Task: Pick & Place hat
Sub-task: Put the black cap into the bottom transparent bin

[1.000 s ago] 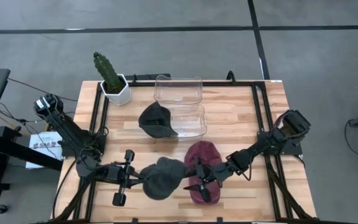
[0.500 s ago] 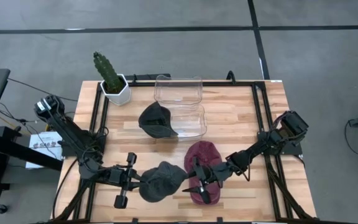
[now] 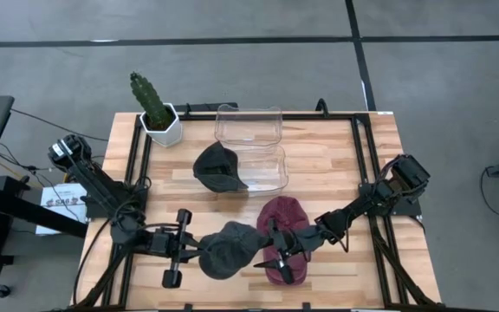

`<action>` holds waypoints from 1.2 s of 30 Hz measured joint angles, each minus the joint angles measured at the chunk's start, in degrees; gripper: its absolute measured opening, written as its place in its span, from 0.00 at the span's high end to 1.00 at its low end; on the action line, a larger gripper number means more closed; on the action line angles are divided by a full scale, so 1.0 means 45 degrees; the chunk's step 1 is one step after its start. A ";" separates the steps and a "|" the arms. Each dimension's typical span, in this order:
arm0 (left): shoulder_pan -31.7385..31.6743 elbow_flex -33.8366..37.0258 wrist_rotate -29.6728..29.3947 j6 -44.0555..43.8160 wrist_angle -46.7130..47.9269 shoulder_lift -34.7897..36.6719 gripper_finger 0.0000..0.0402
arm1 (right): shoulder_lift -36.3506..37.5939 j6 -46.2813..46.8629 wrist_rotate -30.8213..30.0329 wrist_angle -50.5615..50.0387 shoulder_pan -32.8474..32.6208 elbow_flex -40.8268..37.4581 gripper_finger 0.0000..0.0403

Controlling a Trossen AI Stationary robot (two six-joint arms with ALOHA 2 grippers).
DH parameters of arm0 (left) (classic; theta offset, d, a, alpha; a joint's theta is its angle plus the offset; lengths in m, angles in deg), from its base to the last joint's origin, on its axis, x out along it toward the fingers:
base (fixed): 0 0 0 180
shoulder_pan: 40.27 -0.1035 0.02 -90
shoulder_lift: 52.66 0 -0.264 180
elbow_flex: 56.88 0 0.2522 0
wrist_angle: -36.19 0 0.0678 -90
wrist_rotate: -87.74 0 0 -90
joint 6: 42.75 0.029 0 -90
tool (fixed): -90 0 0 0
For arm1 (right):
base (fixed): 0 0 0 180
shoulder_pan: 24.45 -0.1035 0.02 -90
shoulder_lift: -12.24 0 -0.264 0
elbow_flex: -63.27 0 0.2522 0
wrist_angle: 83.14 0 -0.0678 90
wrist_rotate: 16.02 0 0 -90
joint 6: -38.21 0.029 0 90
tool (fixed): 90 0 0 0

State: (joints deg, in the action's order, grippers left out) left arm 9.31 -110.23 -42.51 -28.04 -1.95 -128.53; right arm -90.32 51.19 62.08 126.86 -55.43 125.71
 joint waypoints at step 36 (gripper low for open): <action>-0.0704 -0.0005 0.1626 -0.0514 0.0733 -0.0005 0.81 | 0.0063 -0.0669 0.0723 0.0699 -0.0033 -0.0002 0.99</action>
State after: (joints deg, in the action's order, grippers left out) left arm 6.14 -110.26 -35.19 -30.35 1.35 -128.56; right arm -90.04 48.18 65.33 130.01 -55.58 125.70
